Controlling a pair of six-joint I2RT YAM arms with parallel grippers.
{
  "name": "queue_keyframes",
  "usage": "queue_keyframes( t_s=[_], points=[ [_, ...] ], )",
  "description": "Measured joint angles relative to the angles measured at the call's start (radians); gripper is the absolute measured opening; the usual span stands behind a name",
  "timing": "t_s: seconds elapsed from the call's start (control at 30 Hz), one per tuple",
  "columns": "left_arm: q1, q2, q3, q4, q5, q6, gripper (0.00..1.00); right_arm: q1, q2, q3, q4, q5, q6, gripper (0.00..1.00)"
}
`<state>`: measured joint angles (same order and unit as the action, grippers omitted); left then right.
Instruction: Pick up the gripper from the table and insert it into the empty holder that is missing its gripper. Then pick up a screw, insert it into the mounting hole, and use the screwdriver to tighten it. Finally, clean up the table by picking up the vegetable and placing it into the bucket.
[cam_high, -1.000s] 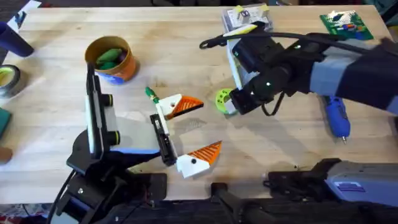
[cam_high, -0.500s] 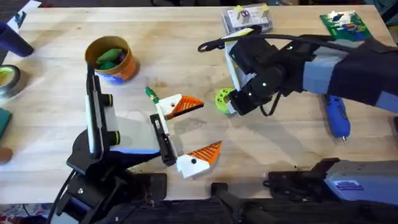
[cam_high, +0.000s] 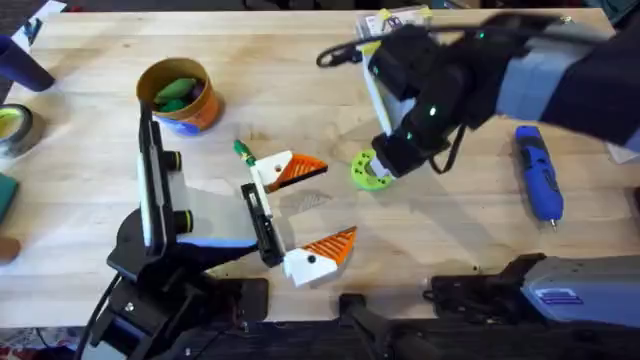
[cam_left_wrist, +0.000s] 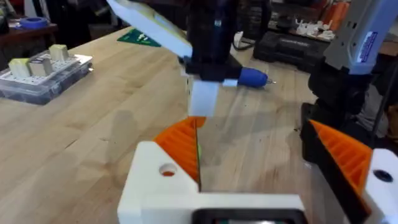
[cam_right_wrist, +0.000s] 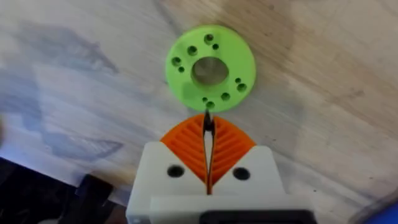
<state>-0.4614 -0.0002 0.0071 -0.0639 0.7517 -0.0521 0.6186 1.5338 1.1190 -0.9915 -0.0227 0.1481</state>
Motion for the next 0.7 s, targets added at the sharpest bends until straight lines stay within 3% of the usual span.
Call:
queue_keyframes(
  t_s=[0.37, 0.7],
  points=[
    [0.000, 0.000, 0.000, 0.000, 0.000, 0.000, 0.995, 0.025, 0.003, 0.407, -0.247, -0.058, -0.018, 0.007],
    [0.000, 0.000, 0.000, 0.000, 0.000, 0.000, 0.995, 0.109, 0.004, 0.576, -0.276, -0.191, 0.001, 0.007]
  ],
)
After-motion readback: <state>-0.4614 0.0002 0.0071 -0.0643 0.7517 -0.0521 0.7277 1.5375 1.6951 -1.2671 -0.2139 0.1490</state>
